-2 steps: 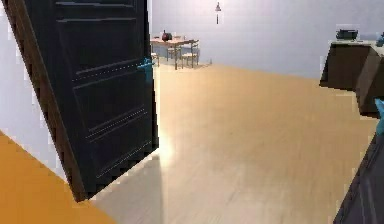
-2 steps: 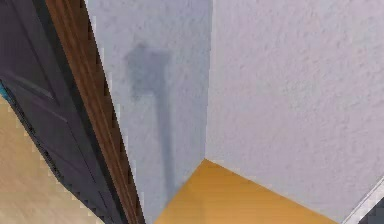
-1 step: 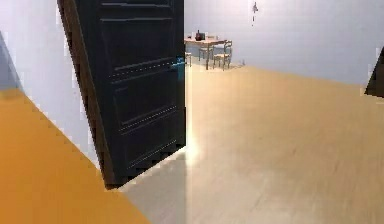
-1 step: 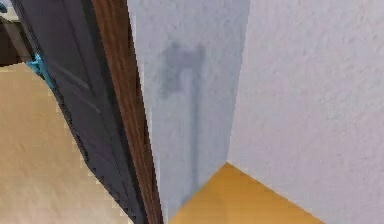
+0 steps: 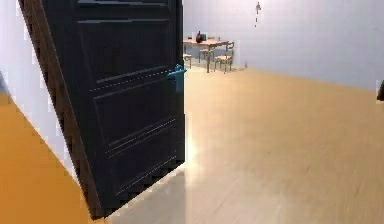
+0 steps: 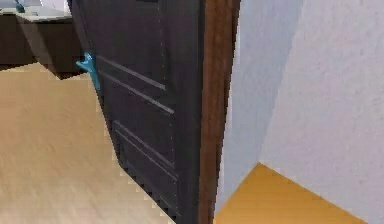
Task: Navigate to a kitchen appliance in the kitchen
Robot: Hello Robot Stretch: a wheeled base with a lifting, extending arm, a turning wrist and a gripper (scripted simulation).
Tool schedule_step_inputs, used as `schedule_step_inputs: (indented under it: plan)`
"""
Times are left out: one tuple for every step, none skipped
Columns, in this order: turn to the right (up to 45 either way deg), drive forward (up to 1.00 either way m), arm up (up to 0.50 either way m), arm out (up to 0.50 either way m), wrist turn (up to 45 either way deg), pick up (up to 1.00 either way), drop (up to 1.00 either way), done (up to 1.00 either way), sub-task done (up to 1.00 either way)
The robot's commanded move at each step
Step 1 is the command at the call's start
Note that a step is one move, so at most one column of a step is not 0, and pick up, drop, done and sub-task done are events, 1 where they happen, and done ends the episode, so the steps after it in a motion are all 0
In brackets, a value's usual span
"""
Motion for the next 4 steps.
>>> schedule_step_inputs:
  plan:
    - [30.0, 0.00, 0.00, 0.00, 0.0, 0.00, 0.00, 0.00, 0.00]
    - [0.0, 0.85, 0.00, 0.00, 0.0, 0.00, 0.00, 0.00, 0.00]
    - [12.0, 0.00, 0.00, 0.00, 0.0, 0.00, 0.00, 0.00, 0.00]
    - [0.0, 0.65, 0.00, 0.00, 0.0, 0.00, 0.00, 0.00, 0.00]
